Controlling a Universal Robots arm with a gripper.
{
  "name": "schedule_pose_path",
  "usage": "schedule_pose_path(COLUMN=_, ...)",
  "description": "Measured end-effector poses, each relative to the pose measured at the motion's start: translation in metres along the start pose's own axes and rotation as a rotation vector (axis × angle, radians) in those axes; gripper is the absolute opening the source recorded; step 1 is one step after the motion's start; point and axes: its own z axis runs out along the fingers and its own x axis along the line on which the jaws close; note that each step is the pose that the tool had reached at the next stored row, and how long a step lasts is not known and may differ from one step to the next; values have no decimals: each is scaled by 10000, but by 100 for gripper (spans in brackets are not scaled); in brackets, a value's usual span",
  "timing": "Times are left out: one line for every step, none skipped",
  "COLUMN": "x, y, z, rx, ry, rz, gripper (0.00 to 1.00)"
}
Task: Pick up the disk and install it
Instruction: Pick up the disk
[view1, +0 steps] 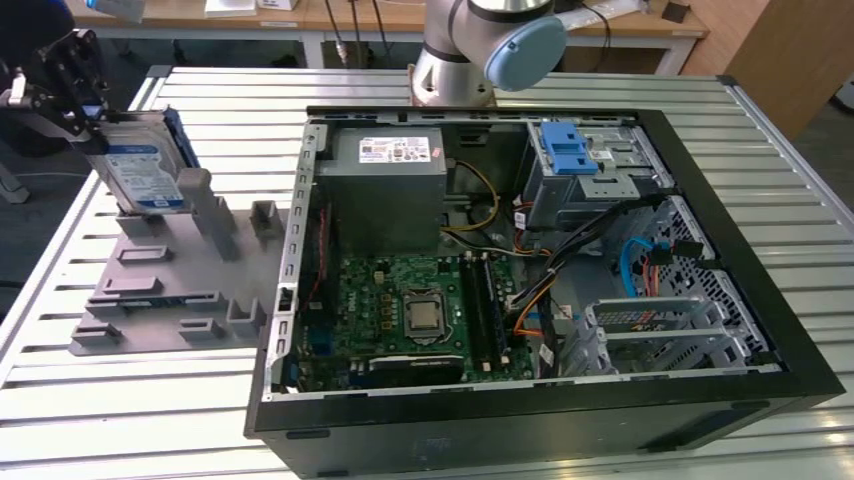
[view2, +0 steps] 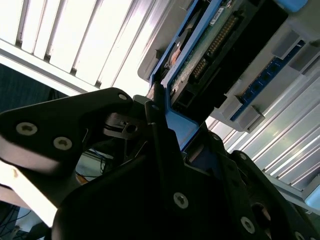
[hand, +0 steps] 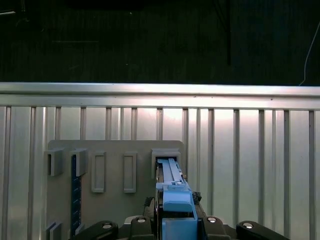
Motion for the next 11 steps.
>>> schedule_pose_path(x=0, y=0, z=-4, rx=1, ry=-1, rz=0, gripper=36)
schedule_pose_path(x=0, y=0, z=-10, rx=0, ry=0, rz=0, gripper=36)
schedule_pose_path(x=0, y=0, z=-16, rx=-1, ry=0, rz=0, gripper=36)
schedule_pose_path(x=0, y=0, z=-21, rx=0, ry=0, rz=0, gripper=36)
schedule_pose_path(x=0, y=0, z=-28, rx=0, ry=0, rz=0, gripper=36)
schedule_pose_path(x=0, y=0, z=-33, rx=0, ry=0, rz=0, gripper=36)
schedule_pose_path(x=0, y=1, z=-39, rx=0, ry=0, rz=0, gripper=36)
schedule_pose_path(x=0, y=1, z=-45, rx=-1, ry=0, rz=0, gripper=36)
schedule_pose_path(x=0, y=1, z=-51, rx=0, ry=0, rz=0, gripper=36)
schedule_pose_path(x=0, y=1, z=-57, rx=0, ry=0, rz=0, gripper=36)
schedule_pose_path(x=0, y=1, z=-62, rx=0, ry=0, rz=0, gripper=36)
